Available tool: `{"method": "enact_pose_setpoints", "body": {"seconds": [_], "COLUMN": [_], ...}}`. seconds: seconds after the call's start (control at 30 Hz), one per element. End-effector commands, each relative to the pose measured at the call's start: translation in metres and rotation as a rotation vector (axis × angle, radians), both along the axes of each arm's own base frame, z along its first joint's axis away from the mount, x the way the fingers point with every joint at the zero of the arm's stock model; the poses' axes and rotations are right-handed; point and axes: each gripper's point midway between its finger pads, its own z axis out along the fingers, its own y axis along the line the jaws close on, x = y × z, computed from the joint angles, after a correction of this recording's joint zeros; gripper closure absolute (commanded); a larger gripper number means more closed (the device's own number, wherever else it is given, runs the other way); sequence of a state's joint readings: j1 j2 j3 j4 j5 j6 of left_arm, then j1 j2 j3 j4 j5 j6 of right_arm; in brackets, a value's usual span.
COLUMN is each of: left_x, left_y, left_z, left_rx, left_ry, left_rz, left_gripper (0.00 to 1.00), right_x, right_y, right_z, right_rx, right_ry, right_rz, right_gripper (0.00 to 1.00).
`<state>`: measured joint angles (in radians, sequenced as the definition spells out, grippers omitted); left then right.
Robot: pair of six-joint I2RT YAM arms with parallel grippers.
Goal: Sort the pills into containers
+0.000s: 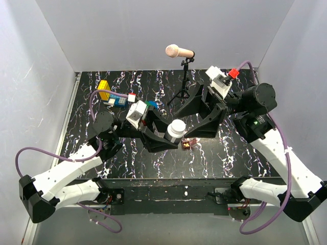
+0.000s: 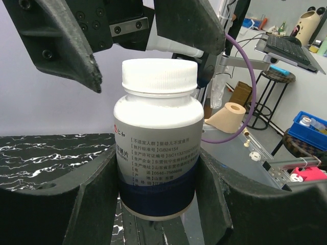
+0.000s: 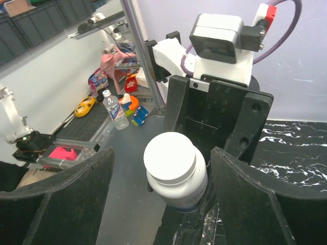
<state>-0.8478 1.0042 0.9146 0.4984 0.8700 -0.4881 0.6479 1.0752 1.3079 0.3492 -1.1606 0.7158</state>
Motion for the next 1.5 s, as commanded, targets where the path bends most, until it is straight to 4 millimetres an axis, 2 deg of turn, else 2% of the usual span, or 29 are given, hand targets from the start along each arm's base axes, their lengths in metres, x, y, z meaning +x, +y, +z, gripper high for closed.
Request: {"method": "enact_pose_setpoints", "body": {"seconds": [0.0,0.3,0.57,0.97,1.2,1.47], "left_x": [-0.004,-0.001,0.006,0.024,0.048,0.093], "left_y": [0.004,0.001,0.001,0.006,0.004,0.013], "left_z": [0.017,0.019,0.021,0.034,0.029,0.023], "left_rx": [-0.050,-0.057,-0.061,-0.097,-0.045,-0.003], "left_ry": [-0.036,-0.031,-0.022,-0.009,0.003,0.020], "left_rz": [-0.006,-0.002,0.041,0.180,0.305,0.559], "left_gripper": [1.00,1.00,1.00,1.00,1.00,1.00], "right_x": [-0.012,-0.005,0.000,0.019,0.042,0.073], "right_y": [-0.005,0.000,0.002,-0.001,-0.001,0.000], "right_z": [0.009,0.003,0.000,-0.024,-0.033,-0.050], "right_rx": [0.042,0.035,0.020,-0.028,-0.074,-0.144], "right_ry": [-0.060,-0.022,0.006,0.014,0.068,0.164], "right_rz": [0.067,0.048,0.012,-0.201,-0.360,-0.535], "right_gripper": [0.19,0.33,0.55,0.63,0.69,0.81]}}
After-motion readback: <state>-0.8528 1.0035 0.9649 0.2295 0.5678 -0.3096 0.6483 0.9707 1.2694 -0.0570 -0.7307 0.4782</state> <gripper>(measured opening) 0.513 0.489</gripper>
